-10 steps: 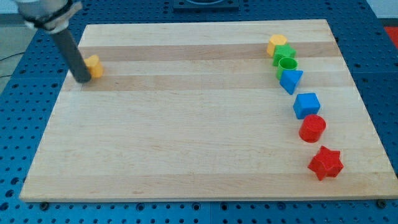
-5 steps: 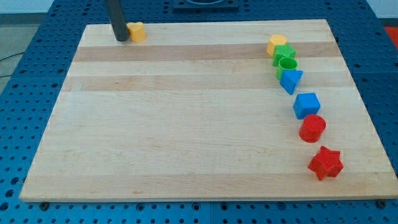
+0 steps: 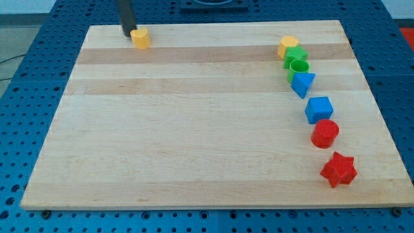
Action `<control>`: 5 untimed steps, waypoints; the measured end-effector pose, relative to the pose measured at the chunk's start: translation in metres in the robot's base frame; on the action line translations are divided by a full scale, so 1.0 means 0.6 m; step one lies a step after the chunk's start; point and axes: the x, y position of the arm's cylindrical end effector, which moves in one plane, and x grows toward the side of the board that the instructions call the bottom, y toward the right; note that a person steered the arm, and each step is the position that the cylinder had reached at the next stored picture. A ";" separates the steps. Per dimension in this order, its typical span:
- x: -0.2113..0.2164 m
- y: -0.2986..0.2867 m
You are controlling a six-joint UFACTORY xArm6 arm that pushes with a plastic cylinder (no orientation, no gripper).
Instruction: Move the yellow heart above the yellow hexagon
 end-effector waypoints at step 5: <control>0.047 0.058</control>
